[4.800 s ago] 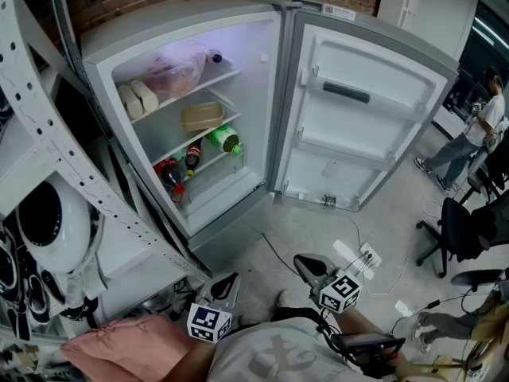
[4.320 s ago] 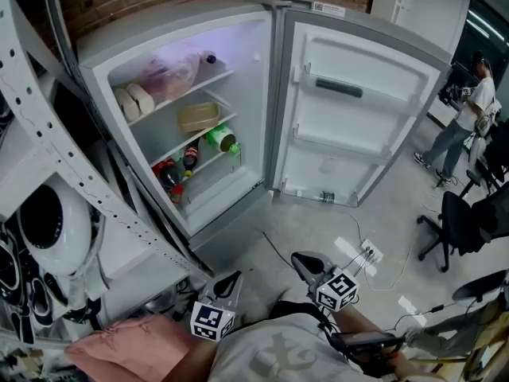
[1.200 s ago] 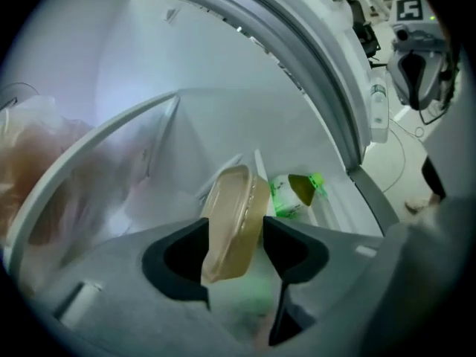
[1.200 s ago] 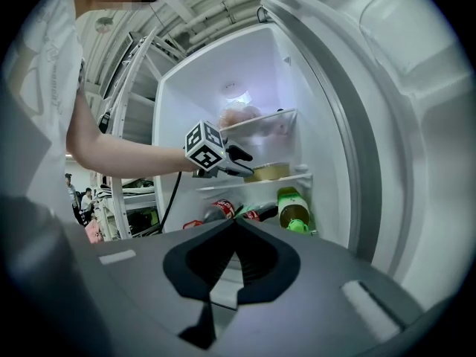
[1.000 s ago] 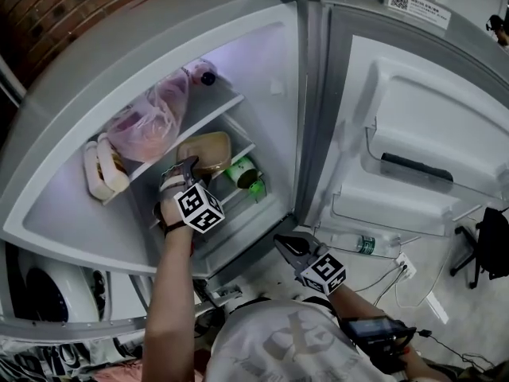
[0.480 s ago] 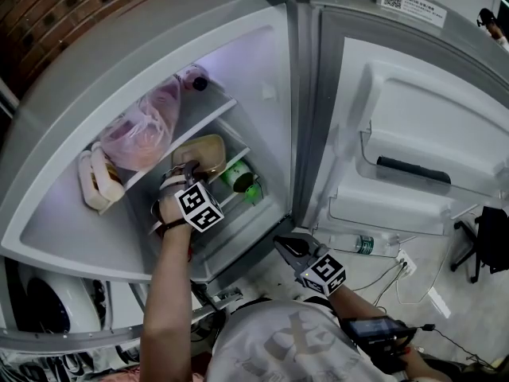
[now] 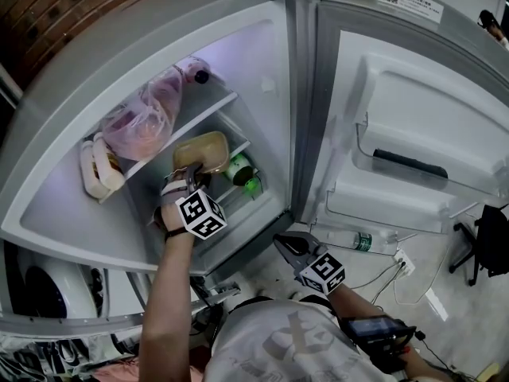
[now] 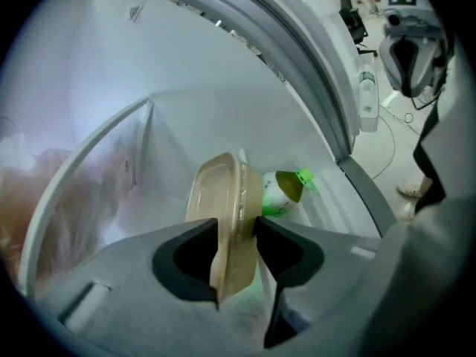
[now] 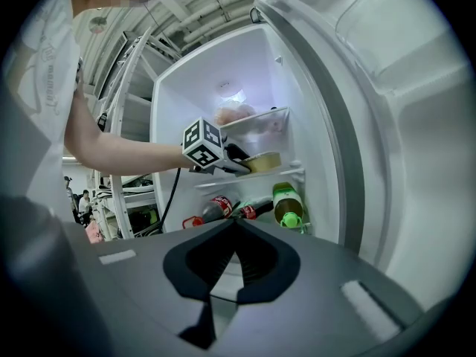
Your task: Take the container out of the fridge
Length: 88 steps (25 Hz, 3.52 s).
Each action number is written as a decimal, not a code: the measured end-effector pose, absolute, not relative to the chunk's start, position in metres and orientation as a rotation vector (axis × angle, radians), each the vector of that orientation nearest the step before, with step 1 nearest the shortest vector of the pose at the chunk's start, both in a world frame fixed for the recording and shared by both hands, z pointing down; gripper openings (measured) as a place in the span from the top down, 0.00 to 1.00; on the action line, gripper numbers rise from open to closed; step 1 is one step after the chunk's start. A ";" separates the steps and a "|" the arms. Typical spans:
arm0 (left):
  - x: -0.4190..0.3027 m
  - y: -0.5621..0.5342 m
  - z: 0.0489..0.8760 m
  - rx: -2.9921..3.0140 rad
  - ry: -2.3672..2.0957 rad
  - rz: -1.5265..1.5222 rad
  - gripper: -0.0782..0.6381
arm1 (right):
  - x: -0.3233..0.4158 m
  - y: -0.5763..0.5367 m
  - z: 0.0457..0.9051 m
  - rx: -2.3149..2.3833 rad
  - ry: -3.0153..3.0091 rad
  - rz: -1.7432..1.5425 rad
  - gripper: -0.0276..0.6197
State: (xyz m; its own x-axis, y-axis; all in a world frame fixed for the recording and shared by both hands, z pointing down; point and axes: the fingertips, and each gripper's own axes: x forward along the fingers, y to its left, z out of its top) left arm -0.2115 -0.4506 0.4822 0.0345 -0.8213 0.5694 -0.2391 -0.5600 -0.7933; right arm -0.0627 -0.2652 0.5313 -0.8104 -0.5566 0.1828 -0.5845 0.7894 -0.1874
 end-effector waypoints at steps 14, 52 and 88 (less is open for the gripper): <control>-0.171 -0.351 0.477 -1.862 1.111 -1.463 0.66 | -0.047 -0.212 0.543 0.817 -2.852 0.362 0.95; -0.070 -0.114 0.501 -1.949 0.547 -1.054 0.67 | 0.041 -0.063 0.517 1.555 -2.500 0.298 0.95; 0.175 0.040 0.518 -2.017 0.232 -0.861 0.69 | 0.293 0.088 0.510 1.995 -2.272 0.362 0.95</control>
State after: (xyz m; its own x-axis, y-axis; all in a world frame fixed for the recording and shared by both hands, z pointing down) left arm 0.1749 0.0399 0.5180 0.7395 -0.4677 0.4841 0.1613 -0.5752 -0.8020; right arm 0.2929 0.0877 0.5097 -0.1391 -0.9639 0.2270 -0.9867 0.1155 -0.1140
